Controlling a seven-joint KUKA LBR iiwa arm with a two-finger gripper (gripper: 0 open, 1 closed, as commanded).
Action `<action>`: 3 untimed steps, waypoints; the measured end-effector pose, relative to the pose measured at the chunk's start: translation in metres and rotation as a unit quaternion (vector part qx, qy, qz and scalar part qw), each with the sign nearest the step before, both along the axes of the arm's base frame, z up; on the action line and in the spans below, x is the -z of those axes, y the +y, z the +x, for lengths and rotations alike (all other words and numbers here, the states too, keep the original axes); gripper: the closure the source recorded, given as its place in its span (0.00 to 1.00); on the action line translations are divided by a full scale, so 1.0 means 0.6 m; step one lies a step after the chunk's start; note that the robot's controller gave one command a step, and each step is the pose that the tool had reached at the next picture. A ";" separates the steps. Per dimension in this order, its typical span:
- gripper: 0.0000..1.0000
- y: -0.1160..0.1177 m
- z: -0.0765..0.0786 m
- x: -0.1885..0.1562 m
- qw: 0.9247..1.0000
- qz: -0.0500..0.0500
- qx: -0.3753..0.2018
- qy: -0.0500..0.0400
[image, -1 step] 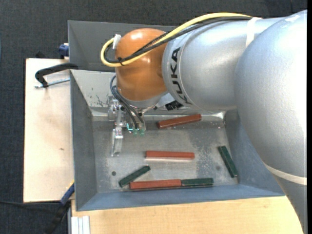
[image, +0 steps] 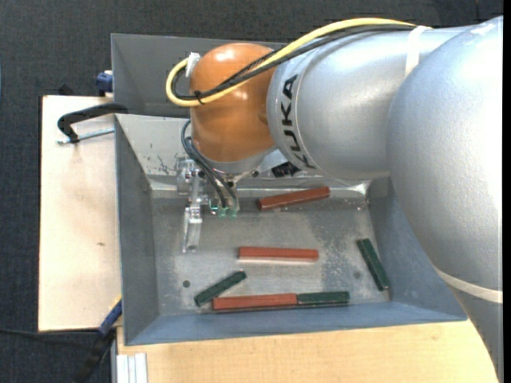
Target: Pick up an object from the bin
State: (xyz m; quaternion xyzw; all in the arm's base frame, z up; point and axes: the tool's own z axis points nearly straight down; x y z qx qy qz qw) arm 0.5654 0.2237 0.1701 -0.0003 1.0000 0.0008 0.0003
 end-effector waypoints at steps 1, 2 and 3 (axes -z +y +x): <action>0.00 -0.049 -0.038 0.031 0.999 0.002 -0.047 -0.004; 0.00 -0.118 0.000 0.095 0.995 0.000 -0.099 -0.003; 0.00 -0.130 -0.002 0.108 0.997 0.000 -0.083 -0.003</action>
Offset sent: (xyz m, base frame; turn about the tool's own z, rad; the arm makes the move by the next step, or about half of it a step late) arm 0.0146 -0.0841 -0.0721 -0.2189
